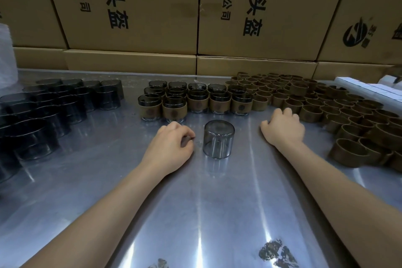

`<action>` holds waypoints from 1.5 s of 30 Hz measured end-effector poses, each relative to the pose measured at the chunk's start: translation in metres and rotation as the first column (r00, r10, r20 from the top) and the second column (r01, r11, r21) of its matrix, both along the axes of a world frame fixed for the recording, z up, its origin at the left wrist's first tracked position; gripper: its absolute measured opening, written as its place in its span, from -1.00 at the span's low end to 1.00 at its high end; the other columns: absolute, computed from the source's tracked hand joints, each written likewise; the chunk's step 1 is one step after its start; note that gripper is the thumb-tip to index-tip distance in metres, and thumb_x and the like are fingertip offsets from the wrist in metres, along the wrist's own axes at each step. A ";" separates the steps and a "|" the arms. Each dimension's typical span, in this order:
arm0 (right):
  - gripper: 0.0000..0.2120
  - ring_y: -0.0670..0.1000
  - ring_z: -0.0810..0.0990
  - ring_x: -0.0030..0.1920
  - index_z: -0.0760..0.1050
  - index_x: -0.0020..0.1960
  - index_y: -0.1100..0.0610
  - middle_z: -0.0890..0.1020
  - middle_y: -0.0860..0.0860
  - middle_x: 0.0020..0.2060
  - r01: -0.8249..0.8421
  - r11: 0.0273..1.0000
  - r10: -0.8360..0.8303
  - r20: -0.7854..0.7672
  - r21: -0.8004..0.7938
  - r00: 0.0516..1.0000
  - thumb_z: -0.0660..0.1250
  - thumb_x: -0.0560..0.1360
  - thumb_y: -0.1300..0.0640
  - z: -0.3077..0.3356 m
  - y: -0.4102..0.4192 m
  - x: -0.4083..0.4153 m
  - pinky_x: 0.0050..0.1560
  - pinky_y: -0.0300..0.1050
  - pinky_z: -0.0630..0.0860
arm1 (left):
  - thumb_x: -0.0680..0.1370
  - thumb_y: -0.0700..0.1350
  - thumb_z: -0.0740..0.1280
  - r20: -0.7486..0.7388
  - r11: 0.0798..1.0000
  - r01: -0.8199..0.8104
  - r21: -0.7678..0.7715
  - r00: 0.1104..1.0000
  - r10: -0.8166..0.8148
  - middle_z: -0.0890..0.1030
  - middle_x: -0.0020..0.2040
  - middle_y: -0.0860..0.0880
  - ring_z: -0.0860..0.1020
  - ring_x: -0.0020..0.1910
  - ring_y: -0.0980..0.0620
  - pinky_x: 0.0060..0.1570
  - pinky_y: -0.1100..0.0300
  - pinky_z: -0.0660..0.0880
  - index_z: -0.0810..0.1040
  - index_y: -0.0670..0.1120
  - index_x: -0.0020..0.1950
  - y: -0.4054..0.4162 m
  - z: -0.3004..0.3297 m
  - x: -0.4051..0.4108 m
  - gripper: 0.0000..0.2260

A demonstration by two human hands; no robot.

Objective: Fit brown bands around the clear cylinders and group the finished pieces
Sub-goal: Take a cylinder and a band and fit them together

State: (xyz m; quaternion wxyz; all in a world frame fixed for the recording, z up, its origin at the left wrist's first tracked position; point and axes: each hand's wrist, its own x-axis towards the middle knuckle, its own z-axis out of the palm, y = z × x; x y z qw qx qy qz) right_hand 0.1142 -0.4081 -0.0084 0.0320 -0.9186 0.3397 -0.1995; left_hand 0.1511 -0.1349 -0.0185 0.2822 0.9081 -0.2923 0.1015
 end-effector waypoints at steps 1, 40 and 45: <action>-0.58 0.22 0.36 0.26 0.39 0.29 0.21 0.39 0.19 0.25 0.016 0.999 -0.017 -0.016 -0.027 1.000 0.14 0.56 -0.03 0.001 -0.004 0.004 0.14 0.08 0.39 | 0.57 -0.07 0.25 0.004 1.000 0.000 -0.001 1.000 0.000 0.45 0.06 0.07 0.39 0.14 0.01 0.02 0.23 0.31 0.56 0.04 0.17 0.000 -0.001 0.000 -0.79; -0.68 -0.14 0.42 0.10 0.47 0.28 0.12 0.41 -0.04 0.09 -0.551 0.835 0.380 0.708 0.014 0.595 0.29 0.54 0.26 0.017 0.077 -0.065 0.28 -0.03 0.40 | 0.58 -0.09 0.26 0.060 0.994 0.024 -0.110 0.998 -0.018 0.46 0.02 0.10 0.43 -0.03 0.15 -0.11 0.24 0.35 0.54 0.01 0.17 -0.003 0.007 -0.005 -0.82; -0.66 -0.29 0.42 0.01 0.44 0.30 0.13 0.45 -0.01 0.13 -0.593 0.805 0.355 0.771 0.036 0.529 0.32 0.54 0.23 0.027 0.077 -0.070 0.09 -0.54 0.28 | 0.60 -0.11 0.24 0.161 0.959 0.111 -0.262 0.984 -0.070 0.50 0.03 0.10 0.48 0.03 0.15 -0.02 0.20 0.44 0.54 -0.02 0.17 -0.007 0.012 -0.012 -0.83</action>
